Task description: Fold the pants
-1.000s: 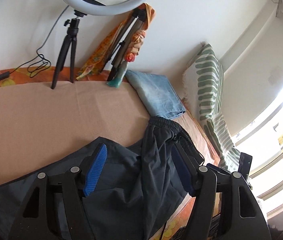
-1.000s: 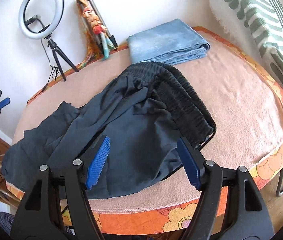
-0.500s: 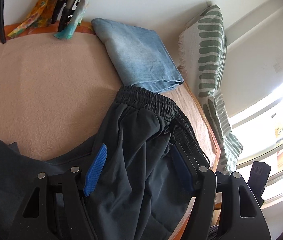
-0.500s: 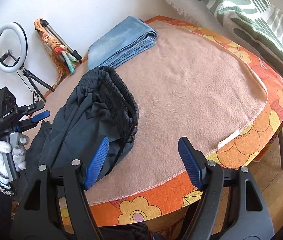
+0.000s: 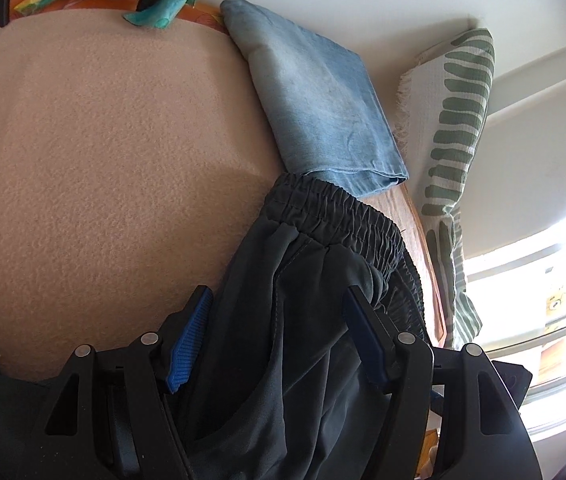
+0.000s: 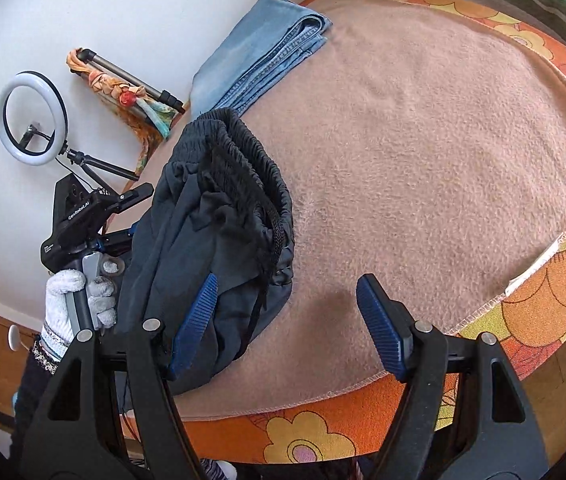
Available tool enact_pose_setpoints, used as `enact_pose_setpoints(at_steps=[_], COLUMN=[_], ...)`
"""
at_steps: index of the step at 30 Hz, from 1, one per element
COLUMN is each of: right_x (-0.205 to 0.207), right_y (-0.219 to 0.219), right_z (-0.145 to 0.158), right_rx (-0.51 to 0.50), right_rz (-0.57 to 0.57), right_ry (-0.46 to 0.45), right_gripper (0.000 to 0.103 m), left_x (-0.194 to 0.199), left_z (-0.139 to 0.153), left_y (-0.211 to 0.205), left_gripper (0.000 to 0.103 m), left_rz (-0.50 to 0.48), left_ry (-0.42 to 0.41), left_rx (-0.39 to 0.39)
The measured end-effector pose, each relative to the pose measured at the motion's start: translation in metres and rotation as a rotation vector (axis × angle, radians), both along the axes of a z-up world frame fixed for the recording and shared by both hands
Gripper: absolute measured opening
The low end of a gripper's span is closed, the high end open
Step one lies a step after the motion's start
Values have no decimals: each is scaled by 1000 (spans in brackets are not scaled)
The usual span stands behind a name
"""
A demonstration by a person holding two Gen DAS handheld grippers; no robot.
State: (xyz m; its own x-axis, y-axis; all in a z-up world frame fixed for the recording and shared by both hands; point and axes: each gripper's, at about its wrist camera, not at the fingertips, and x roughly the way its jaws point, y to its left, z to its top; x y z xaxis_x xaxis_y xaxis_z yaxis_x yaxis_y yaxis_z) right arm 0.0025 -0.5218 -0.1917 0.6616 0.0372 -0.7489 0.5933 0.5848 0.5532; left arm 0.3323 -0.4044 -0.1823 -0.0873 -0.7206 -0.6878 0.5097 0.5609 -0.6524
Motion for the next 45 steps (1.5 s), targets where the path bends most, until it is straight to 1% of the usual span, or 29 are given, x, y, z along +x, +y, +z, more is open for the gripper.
enact_pose_setpoints(at_steps=[3,4,5,6,7,8,9,10,11,12,13,14,16,21,23,26,28,31,33,34,35,36,37,39,41,42,44,45], right_x=[6,8,10,12,13,15,15,17,19,21,22,23,22,13,8,3,0,-5,-8,-10,-12,-12,-12,-13,-17,-22,-29,-31], right_y=[-2,-2,-3,-3,-4,-3,-4,-3,-3,-2,-1,-1,-2,-8,-11,-12,-12,-15,-20,-23,-25,-27,-29,-33,-40,-44,-51,-53], right_z=[-3,-3,-5,-6,-7,-7,-7,-8,-8,-9,-9,-10,-9,2,3,4,3,1,0,0,-1,0,0,1,1,0,-5,-9], right_rx=[17,20,24,25,23,22,21,24,28,28,23,18,15,12,35,49,58,88,109,127,140,140,133,112,111,132,208,243], right_rz=[-1,-2,-2,-4,-7,-5,0,10,18,22,23,21,14,-12,-26,-36,-39,-43,-44,-45,-45,-47,-48,-54,-91,-122,-156,-165], right_ry=[-4,-5,-3,3,4,3,2,2,2,5,17,24,19,-22,-48,-73,-89,-116,-129,-147,-158,-150,-140,-126,-104,-124,-180,-192], right_gripper=[75,75,75,75,71,67,63,55,43,37,25,19,16,13,13,12,12,12,14,17,17,17,20,28,56,59,70,73], left_x=[4,5,5,4,3,1,-2,-5,-7,-9,-12,-15,-23,-64,-85,-117,-138,-164,-177,-183,-188,-192,-195,-200,-200,-197,-191,-188], left_z=[-1,-2,-2,-2,-2,-1,1,4,8,12,17,23,38,73,79,76,68,51,39,34,31,28,25,24,32,37,52,60], left_y=[-1,0,1,0,-1,-3,-4,-4,-4,-3,-2,-1,1,0,-6,-19,-28,-43,-48,-52,-56,-60,-62,-67,-60,-53,-30,-15], left_gripper=[64,59,43,33,20,15,12,8,7,6,5,4,4,4,4,4,4,4,4,4,4,4,5,8,11,11,11,11], left_rz=[26,38,43,39,33,26,15,7,2,-1,-6,-12,-34,-147,-209,-295,-352,-432,-483,-498,-509,-524,-532,-535,-523,-503,-471,-448], left_ry=[17,21,20,16,9,-4,-22,-42,-61,-74,-84,-100,-139,-238,-263,-264,-253,-238,-196,-196,-202,-195,-181,-162,-166,-171,-179,-204], left_rx=[-21,-29,-35,-41,-49,-59,-66,-71,-77,-89,-106,-116,-138,-185,-187,-185,-179,-147,-139,-122,-109,-106,-105,-95,-103,-108,-134,-133])
